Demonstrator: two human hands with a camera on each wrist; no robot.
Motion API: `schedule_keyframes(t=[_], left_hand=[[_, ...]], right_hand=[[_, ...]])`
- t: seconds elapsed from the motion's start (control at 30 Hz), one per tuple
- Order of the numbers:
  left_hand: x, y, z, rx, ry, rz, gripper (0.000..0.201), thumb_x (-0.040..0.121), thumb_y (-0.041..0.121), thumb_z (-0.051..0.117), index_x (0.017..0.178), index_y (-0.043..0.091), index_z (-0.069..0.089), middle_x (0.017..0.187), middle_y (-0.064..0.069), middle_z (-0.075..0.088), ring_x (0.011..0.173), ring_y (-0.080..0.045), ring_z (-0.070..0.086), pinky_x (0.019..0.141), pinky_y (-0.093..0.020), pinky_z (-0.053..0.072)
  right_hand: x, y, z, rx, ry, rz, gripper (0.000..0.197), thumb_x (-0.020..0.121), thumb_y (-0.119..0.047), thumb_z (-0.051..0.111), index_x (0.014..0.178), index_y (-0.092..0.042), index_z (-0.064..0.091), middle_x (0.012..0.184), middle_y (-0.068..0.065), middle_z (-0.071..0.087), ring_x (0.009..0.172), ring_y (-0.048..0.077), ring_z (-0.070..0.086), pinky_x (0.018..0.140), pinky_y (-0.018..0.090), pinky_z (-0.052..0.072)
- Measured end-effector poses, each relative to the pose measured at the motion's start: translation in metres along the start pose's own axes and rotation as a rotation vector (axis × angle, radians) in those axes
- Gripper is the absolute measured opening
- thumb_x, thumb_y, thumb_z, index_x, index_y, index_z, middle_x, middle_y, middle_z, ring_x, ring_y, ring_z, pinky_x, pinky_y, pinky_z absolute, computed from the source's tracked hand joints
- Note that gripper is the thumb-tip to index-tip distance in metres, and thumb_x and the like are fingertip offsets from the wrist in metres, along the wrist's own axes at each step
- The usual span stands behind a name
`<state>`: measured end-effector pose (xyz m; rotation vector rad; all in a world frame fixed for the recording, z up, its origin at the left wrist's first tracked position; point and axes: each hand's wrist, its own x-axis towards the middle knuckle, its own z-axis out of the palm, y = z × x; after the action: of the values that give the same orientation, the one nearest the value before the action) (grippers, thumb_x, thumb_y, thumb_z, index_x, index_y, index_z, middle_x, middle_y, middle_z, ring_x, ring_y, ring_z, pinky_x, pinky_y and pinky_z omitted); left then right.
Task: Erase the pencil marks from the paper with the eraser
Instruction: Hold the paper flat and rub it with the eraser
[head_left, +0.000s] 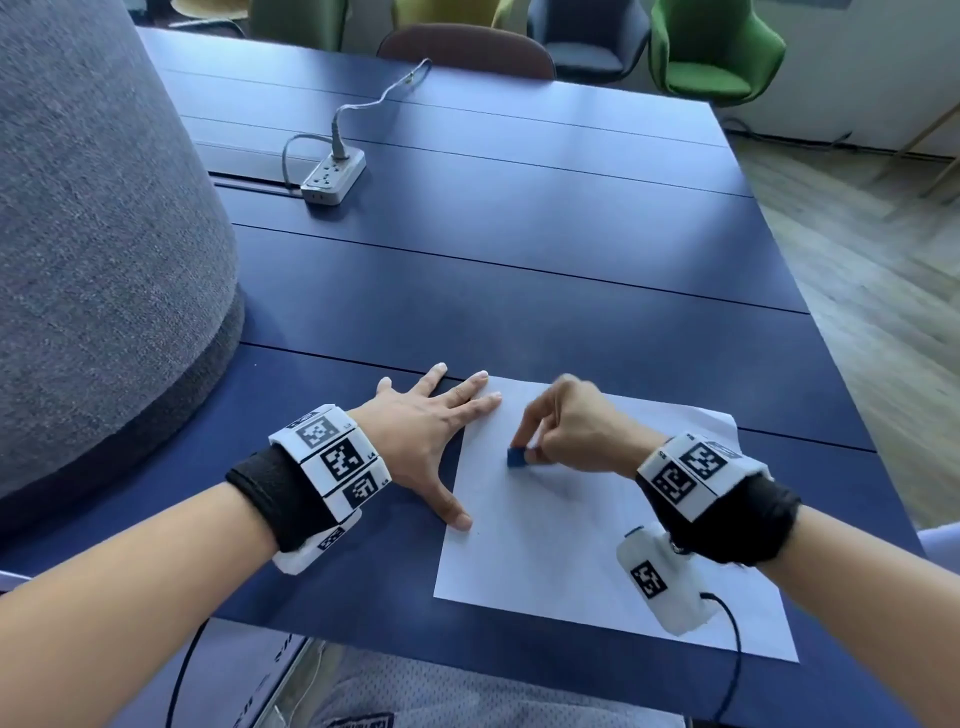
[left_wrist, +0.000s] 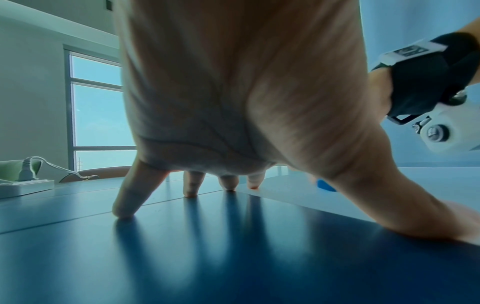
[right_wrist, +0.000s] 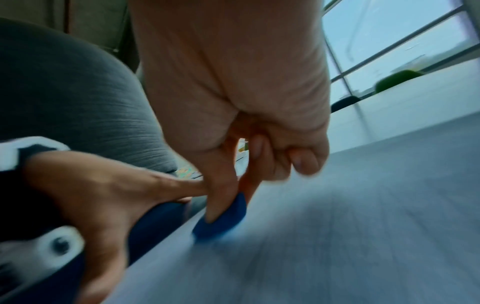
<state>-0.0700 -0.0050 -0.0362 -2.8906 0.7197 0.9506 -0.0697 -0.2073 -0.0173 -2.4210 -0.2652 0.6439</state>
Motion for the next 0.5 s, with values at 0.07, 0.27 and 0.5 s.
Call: schedule_keyframes(t=[0.07,0.27,0.5], left_hand=[[0.0,0.001,0.0,-0.001,0.003,-0.001,0.137,0.052,0.082,0.071,0.15,0.044,-0.017,0.155,0.025,-0.027,0.146,-0.021,-0.024,0.109,-0.073,0.008],[-0.001,0.003,-0.004,0.017,-0.012,-0.004,0.135,0.053,0.081,0.071,0.15,0.045,-0.016,0.156,0.022,-0.027,0.146,-0.025,-0.023,0.109,-0.073,0.01],[-0.001,0.003,-0.004,0.028,-0.02,-0.001,0.132,0.054,0.081,0.071,0.148,0.049,-0.016,0.156,0.021,-0.027,0.146,-0.027,-0.022,0.108,-0.073,0.012]], right_hand=[[-0.01,-0.005,0.003,-0.056,-0.174,0.011,0.022,0.072,-0.001,0.066,0.076,-0.02,0.076,0.057,-0.004,0.062,0.055,0.008,0.052,0.053,0.017,0.042],[-0.012,-0.003,0.011,0.046,0.094,-0.021,0.017,0.072,-0.006,0.07,0.07,-0.022,0.076,0.059,-0.01,0.063,0.057,0.011,0.058,0.057,0.021,0.049],[-0.027,0.002,0.019,0.003,0.113,-0.028,0.017,0.073,-0.008,0.069,0.076,-0.023,0.077,0.06,-0.01,0.063,0.056,0.005,0.057,0.057,0.019,0.044]])
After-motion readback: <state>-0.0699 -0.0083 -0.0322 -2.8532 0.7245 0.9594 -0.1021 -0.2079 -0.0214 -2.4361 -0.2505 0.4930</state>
